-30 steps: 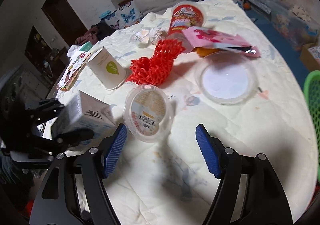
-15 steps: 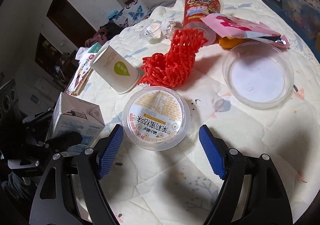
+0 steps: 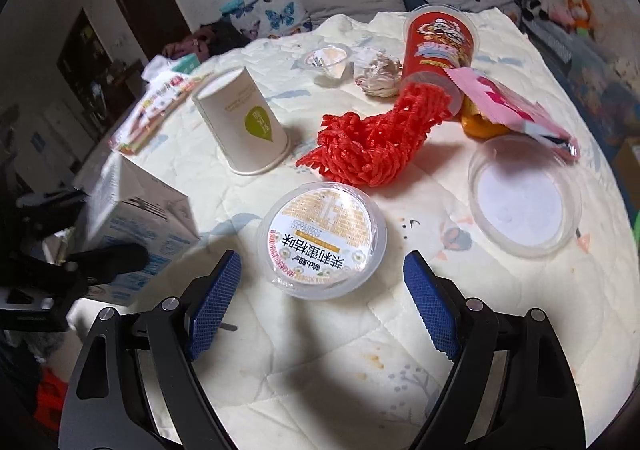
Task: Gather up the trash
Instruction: 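Grasp the yogurt cup with the right tool while the left tool holds the carton, then drop the yogurt cup and milk carton into the green wastebasket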
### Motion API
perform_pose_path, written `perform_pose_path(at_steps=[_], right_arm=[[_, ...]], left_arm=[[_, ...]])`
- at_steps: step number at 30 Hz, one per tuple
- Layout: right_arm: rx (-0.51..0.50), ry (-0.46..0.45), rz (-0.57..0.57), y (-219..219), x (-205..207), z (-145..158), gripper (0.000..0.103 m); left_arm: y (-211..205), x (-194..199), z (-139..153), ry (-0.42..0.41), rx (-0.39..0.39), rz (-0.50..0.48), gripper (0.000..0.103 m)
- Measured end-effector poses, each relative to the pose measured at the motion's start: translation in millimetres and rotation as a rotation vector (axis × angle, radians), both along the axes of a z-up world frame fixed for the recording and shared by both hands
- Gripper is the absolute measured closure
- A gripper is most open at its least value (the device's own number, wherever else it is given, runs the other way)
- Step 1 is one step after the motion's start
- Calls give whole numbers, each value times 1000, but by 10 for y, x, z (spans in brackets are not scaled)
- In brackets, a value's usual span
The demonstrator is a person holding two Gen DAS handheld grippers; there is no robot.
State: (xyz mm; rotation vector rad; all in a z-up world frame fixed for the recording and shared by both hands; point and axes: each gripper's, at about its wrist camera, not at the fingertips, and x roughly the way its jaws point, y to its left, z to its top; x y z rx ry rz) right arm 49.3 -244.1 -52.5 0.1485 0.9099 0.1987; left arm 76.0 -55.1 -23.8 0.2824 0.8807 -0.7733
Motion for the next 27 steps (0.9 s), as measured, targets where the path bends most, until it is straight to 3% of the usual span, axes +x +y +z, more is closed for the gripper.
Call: perform_pose_path(at_steps=[6,8,11,21,27], right_arm=[[-121,-2,9,151,153,-68,20],[-130,9,6,159,182,-102,28],[-105,20,-5,133,194,-124,34],[-84,-26,-22,28,-24,53,35],[-57,-63,-94,-240,-279,224,36]], left_arm=[[49,5,12,-3,-1,13,58],[58,6,19,-2,-7,13,58],[55,-3,29,-7,-10,13,58],[-54,-44,45,-5,-16,-7,58],[-245,-82,96,-8,-23,-31,58]])
